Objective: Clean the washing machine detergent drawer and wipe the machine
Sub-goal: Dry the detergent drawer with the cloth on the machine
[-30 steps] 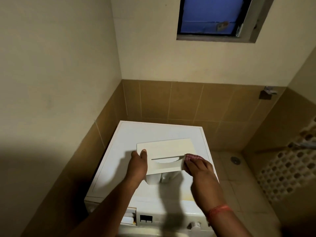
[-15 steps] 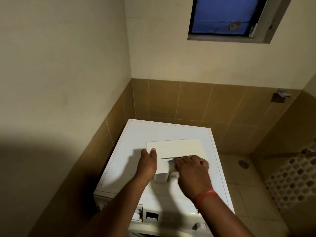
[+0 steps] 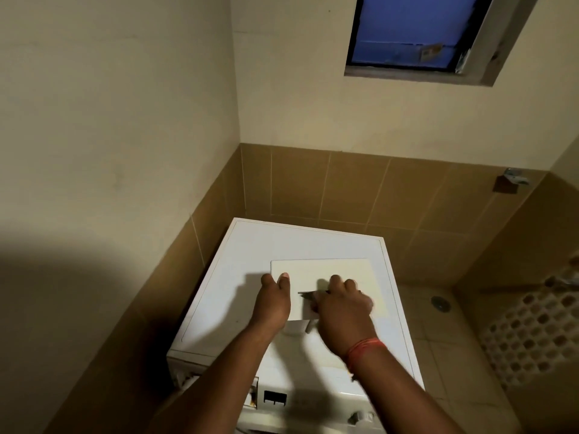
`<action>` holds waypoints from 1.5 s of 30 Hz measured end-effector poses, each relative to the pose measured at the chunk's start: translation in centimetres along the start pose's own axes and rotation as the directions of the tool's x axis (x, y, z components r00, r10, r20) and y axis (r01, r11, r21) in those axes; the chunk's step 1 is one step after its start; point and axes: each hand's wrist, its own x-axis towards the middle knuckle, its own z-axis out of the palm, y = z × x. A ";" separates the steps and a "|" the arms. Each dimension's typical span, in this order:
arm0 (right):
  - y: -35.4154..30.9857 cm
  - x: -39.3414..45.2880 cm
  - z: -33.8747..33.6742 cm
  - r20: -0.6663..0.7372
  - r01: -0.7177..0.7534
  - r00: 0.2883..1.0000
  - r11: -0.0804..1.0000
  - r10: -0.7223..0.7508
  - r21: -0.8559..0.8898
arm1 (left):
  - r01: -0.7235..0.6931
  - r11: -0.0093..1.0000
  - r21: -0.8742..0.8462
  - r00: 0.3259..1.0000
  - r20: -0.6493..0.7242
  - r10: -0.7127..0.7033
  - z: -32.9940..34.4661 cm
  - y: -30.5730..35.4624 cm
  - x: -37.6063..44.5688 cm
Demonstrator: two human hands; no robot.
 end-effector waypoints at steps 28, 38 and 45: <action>4.9 -1.9 3.0 -0.236 -0.041 0.968 0.984 0.082 0.173 | 0.093 0.987 -0.133 0.988 0.131 -0.075 -0.3 -0.3 1.7; 6.4 -0.4 4.4 -0.299 0.028 0.952 0.958 0.061 0.285 | -0.020 0.971 -0.239 0.944 0.315 0.097 -1.5 -7.1 1.7; 5.1 0.2 3.2 -0.282 0.015 0.958 0.970 0.056 0.243 | -0.247 0.918 -0.310 0.915 0.238 0.327 1.8 -6.2 1.9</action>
